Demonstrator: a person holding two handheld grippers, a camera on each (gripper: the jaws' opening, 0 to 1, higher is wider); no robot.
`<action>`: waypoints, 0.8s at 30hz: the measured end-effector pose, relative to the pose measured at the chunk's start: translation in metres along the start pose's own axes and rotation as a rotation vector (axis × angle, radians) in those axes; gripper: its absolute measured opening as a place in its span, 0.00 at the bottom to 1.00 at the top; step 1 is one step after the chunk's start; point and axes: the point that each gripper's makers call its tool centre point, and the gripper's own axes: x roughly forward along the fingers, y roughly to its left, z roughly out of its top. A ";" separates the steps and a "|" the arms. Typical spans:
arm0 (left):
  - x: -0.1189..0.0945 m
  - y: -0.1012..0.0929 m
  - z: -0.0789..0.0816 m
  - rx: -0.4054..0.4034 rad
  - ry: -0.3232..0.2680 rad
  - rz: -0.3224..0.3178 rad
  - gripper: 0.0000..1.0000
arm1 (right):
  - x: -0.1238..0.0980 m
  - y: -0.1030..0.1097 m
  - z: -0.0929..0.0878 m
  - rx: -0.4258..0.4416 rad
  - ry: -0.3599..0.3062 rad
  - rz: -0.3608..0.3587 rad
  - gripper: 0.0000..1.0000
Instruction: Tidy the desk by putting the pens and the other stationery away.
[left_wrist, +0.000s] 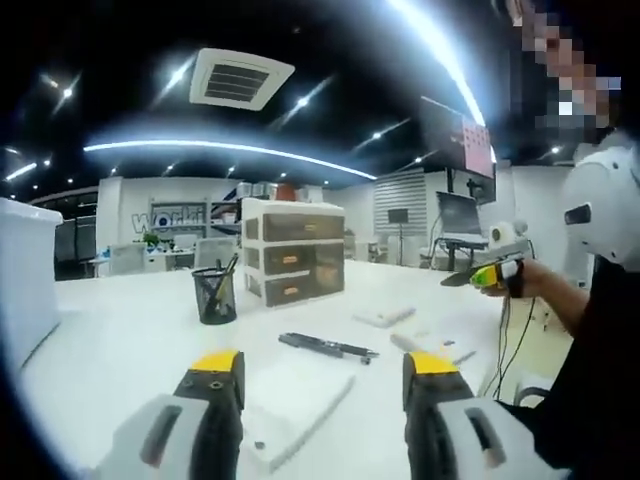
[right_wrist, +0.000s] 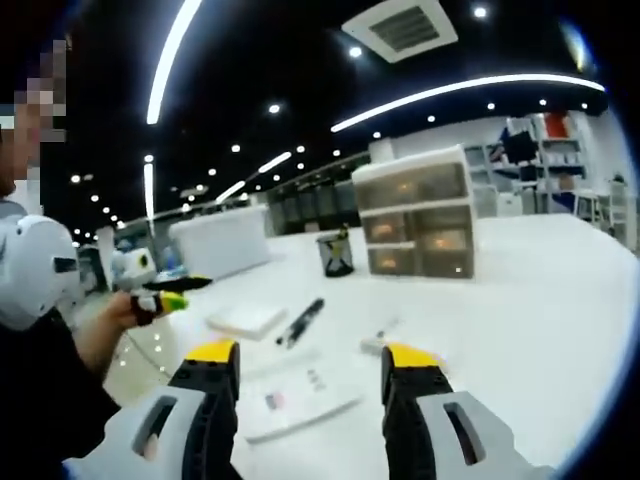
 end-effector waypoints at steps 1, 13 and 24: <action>-0.001 0.000 -0.001 -0.005 -0.001 -0.003 0.64 | 0.003 0.001 0.001 -0.006 0.012 0.007 0.54; -0.015 0.000 -0.007 0.008 0.013 -0.014 0.64 | 0.038 0.006 0.003 -0.076 0.174 0.091 0.51; -0.024 -0.006 -0.011 0.016 0.023 -0.026 0.63 | 0.067 0.008 0.000 -0.163 0.365 0.138 0.51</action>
